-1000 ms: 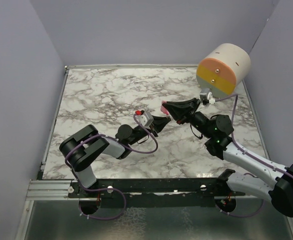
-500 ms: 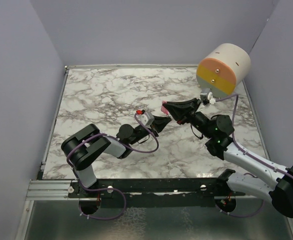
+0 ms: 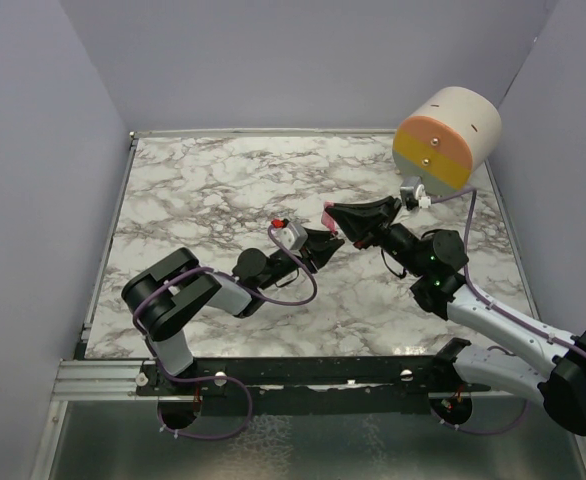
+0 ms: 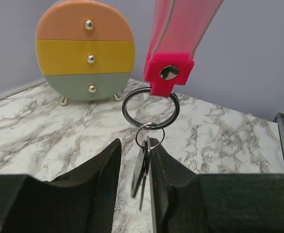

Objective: Put the keys on the keyring

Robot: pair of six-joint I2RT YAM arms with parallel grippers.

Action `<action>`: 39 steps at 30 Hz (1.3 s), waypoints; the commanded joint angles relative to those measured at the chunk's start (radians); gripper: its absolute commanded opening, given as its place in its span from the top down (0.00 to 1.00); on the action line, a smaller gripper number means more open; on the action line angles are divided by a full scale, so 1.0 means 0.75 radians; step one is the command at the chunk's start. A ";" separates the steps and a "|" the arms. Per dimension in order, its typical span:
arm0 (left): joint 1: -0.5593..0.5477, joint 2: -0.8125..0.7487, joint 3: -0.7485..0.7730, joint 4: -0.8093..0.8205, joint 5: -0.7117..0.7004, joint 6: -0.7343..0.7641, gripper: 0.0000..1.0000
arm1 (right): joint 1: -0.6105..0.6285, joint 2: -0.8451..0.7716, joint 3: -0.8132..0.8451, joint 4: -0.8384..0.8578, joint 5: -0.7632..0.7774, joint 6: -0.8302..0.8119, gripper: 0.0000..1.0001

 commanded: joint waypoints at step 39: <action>-0.009 -0.139 -0.110 0.261 -0.082 0.029 1.00 | 0.004 -0.078 -0.136 -0.002 0.155 0.067 0.99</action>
